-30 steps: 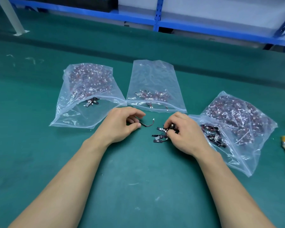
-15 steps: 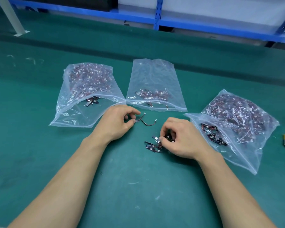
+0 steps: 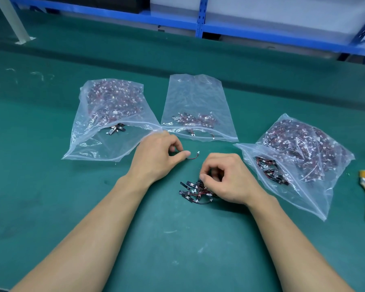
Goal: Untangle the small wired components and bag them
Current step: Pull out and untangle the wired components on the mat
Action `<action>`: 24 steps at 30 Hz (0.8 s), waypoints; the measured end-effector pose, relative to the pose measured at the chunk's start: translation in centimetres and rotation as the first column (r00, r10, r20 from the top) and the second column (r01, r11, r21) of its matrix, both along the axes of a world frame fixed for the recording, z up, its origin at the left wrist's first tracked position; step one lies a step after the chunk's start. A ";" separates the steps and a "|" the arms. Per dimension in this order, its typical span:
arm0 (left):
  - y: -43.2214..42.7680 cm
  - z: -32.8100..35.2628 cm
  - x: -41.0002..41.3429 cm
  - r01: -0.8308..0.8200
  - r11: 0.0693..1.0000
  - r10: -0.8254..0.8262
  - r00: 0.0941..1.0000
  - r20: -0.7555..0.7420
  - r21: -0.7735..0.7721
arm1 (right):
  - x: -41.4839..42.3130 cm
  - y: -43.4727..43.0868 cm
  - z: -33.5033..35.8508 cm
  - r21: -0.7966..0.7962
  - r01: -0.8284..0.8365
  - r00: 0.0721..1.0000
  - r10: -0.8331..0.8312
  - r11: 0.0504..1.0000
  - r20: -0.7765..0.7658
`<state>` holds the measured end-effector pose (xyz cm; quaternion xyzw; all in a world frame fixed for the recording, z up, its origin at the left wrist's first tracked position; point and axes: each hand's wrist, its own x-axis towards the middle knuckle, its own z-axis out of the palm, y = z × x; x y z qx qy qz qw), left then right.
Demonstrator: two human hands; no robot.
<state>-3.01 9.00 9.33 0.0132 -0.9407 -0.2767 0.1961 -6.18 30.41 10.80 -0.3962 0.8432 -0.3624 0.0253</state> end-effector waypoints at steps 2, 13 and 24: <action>0.4 0.0 -0.1 -0.001 0.999 0.003 1.000 0.022 -0.047 | 0.0 -0.1 -0.1 -0.031 0.018 1.000 -0.018 0.999 0.013; 0.5 -0.2 0.0 0.072 0.994 -0.067 0.996 0.051 -0.083 | -0.3 0.1 -0.6 -0.099 0.080 0.997 -0.082 0.992 -0.012; 1.5 0.0 -0.6 -0.094 0.987 0.110 0.987 0.118 -0.130 | -0.5 -0.1 -0.8 -0.101 0.139 0.988 -0.145 0.985 -0.053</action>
